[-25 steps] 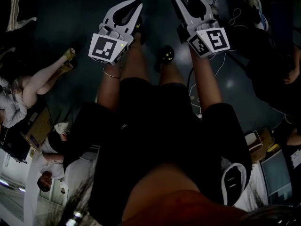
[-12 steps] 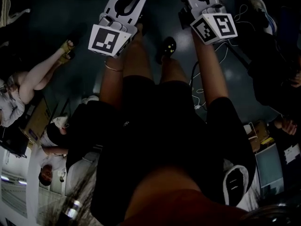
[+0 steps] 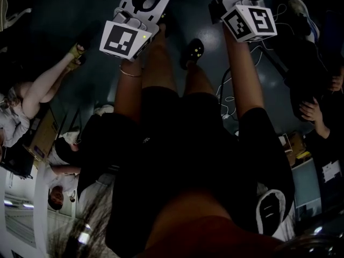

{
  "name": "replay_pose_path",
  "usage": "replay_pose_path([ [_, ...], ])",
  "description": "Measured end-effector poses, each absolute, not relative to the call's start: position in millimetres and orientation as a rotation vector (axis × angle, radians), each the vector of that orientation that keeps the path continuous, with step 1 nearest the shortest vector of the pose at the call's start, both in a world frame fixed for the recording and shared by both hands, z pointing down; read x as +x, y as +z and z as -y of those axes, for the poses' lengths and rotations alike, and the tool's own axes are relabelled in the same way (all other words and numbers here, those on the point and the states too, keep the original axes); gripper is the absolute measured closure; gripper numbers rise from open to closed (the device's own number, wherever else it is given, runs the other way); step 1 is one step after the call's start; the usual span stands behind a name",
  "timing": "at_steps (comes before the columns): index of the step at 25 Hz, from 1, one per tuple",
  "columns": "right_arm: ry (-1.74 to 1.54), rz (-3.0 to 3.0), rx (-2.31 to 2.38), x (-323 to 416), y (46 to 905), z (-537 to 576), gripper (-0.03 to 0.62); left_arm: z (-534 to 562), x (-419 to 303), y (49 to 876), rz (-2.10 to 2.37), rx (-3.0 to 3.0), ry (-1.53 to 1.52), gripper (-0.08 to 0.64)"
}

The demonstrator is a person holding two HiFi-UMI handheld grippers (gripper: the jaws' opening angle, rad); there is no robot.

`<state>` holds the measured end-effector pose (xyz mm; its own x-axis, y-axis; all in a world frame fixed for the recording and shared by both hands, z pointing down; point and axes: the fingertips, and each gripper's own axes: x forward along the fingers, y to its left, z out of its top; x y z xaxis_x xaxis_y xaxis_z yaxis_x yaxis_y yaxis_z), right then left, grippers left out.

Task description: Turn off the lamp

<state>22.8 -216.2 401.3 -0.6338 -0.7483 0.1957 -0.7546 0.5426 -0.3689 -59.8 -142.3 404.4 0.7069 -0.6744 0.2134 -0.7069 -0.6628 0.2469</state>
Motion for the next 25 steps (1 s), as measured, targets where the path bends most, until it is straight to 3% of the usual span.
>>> replay_pose_path([
  [12,0.709,2.706,1.42,20.7,421.0,238.8,0.454,146.9,-66.2,429.4,1.026,2.588,0.17,0.504],
  [13,0.712,2.708,1.427,22.5,419.4,238.9,0.46,146.9,-66.1,429.9,1.025,2.587,0.174,0.505],
  [16,0.717,2.722,1.43,25.6,415.5,239.1,0.571,148.7,-65.9,429.7,1.034,2.598,0.187,0.55],
  [25,0.821,2.794,1.376,26.5,403.5,235.1,0.584,156.8,-58.2,428.8,1.044,2.606,0.198,0.552],
])
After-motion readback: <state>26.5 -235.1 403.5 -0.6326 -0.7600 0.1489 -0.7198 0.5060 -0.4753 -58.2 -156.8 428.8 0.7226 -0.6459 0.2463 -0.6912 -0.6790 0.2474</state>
